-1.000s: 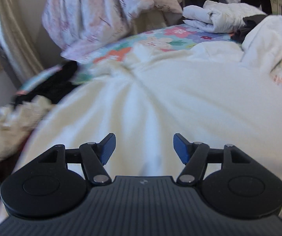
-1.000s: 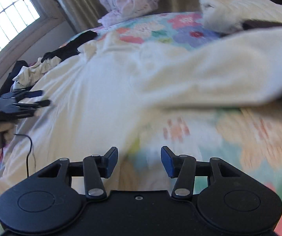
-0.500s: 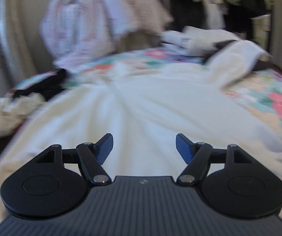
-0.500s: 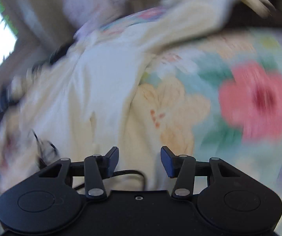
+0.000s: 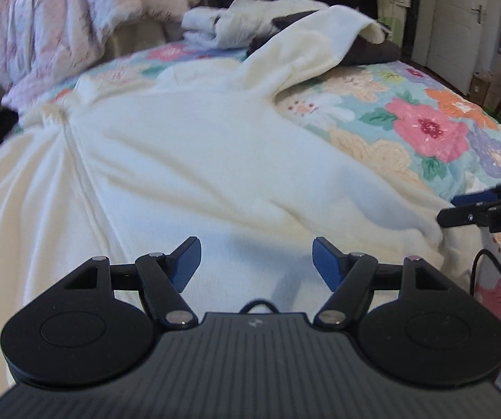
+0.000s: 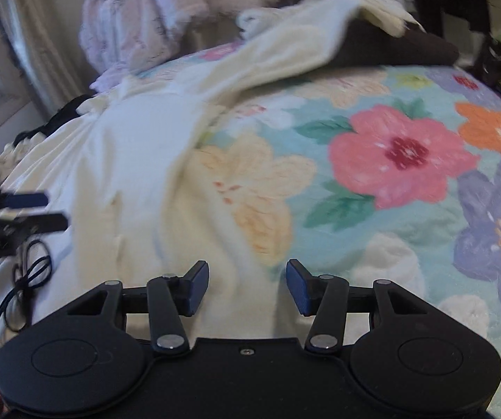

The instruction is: Fold clothes

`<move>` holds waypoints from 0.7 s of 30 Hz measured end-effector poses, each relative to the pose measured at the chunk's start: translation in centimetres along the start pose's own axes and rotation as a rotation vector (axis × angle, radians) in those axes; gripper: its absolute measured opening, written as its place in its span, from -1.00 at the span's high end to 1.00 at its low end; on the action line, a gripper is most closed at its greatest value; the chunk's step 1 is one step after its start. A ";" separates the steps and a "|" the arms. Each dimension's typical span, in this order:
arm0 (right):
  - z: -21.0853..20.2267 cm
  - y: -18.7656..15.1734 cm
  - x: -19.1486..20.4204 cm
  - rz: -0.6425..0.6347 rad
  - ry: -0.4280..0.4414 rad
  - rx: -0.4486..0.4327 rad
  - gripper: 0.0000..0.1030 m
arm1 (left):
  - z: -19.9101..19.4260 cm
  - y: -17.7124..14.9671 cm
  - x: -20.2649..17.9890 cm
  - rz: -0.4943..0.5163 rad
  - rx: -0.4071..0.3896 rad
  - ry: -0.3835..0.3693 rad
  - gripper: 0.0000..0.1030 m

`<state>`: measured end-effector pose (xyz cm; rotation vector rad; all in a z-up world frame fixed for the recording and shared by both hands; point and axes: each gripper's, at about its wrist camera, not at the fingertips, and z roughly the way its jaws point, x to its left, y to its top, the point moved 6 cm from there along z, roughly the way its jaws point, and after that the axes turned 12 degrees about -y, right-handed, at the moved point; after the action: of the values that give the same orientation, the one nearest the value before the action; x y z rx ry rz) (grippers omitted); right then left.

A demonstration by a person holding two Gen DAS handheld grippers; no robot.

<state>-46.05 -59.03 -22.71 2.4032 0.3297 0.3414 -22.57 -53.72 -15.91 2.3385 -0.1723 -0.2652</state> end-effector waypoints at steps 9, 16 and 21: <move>0.5 -0.6 1.6 -0.024 0.110 0.022 0.81 | 1.1 -1.2 2.1 -0.124 0.059 0.045 -0.36; -3.4 0.4 0.2 -0.081 0.058 -0.097 0.90 | -1.6 -1.2 3.2 -0.156 0.007 0.111 -0.36; -1.4 -2.1 -1.6 -0.049 0.002 -0.030 0.93 | -2.7 -2.8 5.2 -0.205 0.024 0.180 -0.36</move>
<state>-48.33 -57.18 -23.26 2.3610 0.3813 0.3244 -16.72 -50.95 -16.79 2.3914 0.1534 -0.1517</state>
